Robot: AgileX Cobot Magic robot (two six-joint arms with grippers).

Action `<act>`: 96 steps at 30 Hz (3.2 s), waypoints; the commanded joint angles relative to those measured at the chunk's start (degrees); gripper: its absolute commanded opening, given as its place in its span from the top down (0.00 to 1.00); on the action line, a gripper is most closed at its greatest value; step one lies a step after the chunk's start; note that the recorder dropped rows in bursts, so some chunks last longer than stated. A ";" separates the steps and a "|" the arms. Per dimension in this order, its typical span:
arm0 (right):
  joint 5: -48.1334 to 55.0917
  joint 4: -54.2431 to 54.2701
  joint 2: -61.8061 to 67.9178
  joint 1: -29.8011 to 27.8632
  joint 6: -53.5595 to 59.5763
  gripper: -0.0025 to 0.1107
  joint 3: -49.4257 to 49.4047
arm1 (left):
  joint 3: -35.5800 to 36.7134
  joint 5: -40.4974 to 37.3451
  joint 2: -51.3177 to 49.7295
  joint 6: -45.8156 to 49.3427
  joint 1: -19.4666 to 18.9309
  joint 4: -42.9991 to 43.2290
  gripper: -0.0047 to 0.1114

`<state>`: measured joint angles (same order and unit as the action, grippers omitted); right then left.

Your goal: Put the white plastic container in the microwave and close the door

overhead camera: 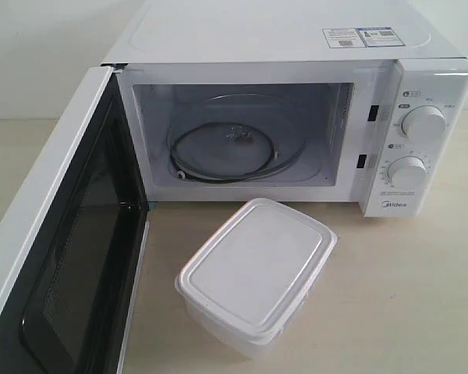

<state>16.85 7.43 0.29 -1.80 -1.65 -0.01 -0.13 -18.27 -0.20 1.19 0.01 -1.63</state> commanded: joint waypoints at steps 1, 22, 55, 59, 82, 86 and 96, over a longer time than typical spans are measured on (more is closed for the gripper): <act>-1.45 -0.34 -0.29 -0.32 0.29 0.98 0.01 | 0.13 0.21 0.20 -0.38 0.52 -0.71 0.92; -18.16 -0.34 -0.29 -0.32 0.50 0.98 0.01 | 0.13 0.21 0.20 -0.38 0.52 -0.71 0.92; -27.17 -0.12 18.29 -0.32 1.65 0.98 11.38 | 0.13 0.21 0.20 -0.38 0.52 -0.71 0.92; -29.73 -0.12 22.57 -0.32 0.72 0.98 11.38 | 0.13 0.21 0.20 -0.38 0.52 -0.71 0.92; -60.75 -28.86 66.48 8.96 -3.82 0.98 8.70 | 0.13 0.21 0.20 -0.38 0.52 -0.71 0.92; -65.55 -28.86 73.69 8.96 -3.82 0.98 8.70 | 0.13 0.21 0.20 -0.38 0.52 -0.71 0.92; -74.73 -28.85 90.70 8.96 -2.13 0.98 8.70 | 0.13 0.21 0.20 -0.38 0.52 -0.71 0.92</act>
<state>-54.78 -21.22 87.17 6.98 -4.50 8.99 -0.13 -18.27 -0.20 1.19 0.01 -1.63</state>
